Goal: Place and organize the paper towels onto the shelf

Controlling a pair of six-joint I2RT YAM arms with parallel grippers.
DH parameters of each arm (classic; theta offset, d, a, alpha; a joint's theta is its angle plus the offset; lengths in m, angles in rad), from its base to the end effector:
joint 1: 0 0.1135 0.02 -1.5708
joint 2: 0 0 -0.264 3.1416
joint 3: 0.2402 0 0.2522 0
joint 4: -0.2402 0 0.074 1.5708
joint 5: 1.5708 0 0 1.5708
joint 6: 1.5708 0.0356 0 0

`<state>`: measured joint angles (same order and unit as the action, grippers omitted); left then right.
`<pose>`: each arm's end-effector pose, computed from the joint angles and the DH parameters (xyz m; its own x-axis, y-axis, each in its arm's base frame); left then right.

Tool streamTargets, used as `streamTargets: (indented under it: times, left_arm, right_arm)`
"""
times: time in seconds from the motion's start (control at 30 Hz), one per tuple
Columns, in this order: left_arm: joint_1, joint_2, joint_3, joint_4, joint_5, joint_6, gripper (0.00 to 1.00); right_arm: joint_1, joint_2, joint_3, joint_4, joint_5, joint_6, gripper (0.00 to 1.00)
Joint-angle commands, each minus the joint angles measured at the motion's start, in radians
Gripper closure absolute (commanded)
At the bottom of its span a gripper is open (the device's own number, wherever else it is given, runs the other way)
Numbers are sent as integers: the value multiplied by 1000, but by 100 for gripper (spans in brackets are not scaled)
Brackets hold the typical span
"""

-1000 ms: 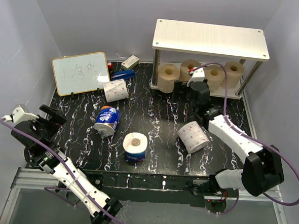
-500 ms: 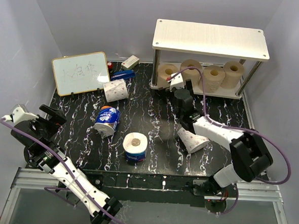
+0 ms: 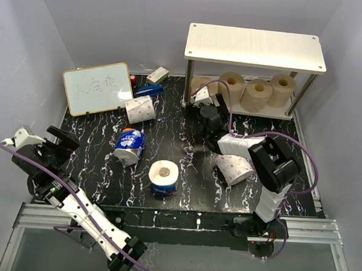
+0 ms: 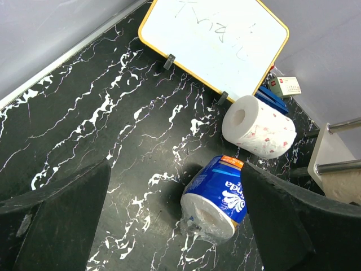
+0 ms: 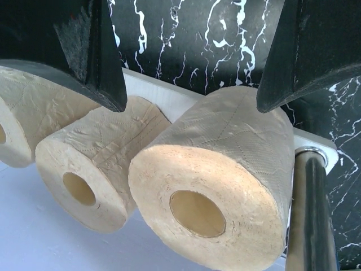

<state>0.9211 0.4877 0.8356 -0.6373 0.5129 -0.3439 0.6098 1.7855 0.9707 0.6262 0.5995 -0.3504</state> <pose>0.0727 0.0669 0.3472 -0.0245 -0.5179 -0.8551 -0.4435 0.7722 -0.4550 0.3308 0.2066 0.2150 -0.1380 -0.4421 -0.8863 -0.0701 0.8969 -0.4365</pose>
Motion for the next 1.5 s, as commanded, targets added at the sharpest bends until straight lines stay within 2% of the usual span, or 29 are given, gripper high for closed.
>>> streamTargets:
  times: [0.0,0.17,0.37,0.63,0.83,1.0,1.1,1.17,1.23,1.3,1.33,1.37,1.4,1.47]
  left_arm:
    - [7,20,4,-8,12,5,2]
    - [7,14,4,-7,10,5,2]
    - [7,22,5,-9,10,6,2]
    - [7,28,7,-9,10,7,2]
    - [8,20,7,-10,6,6,2]
    - [7,25,8,-10,7,6,2]
    - [6,39,8,-9,24,14,2]
    - [7,58,8,-11,29,19,2]
    - [7,78,12,-16,35,25,2]
    - [7,91,14,-21,40,30,2]
    - [7,97,13,-20,44,32,2]
    - [7,106,12,-20,45,32,2]
    - [7,118,12,-21,44,32,2]
    - [7,153,13,-25,35,32,2]
  right_arm:
    - [9,52,50,232,41,-102,2]
    - [13,159,104,367,110,-215,2]
    - [26,167,83,503,103,-326,2]
    - [27,251,118,599,158,-426,2]
    - [22,300,136,620,153,-438,2]
    - [39,265,83,713,132,-478,2]
    - [76,152,24,725,148,-469,2]
    - [108,42,-32,642,150,-411,2]
    - [144,-114,-78,451,131,-325,1]
    - [163,-259,-49,40,71,-186,1]
    - [159,-270,13,-185,103,-115,1]
    - [143,-269,84,-513,49,-63,3]
    - [123,-274,116,-658,-16,-30,5]
    - [105,-325,94,-794,-97,-13,5]
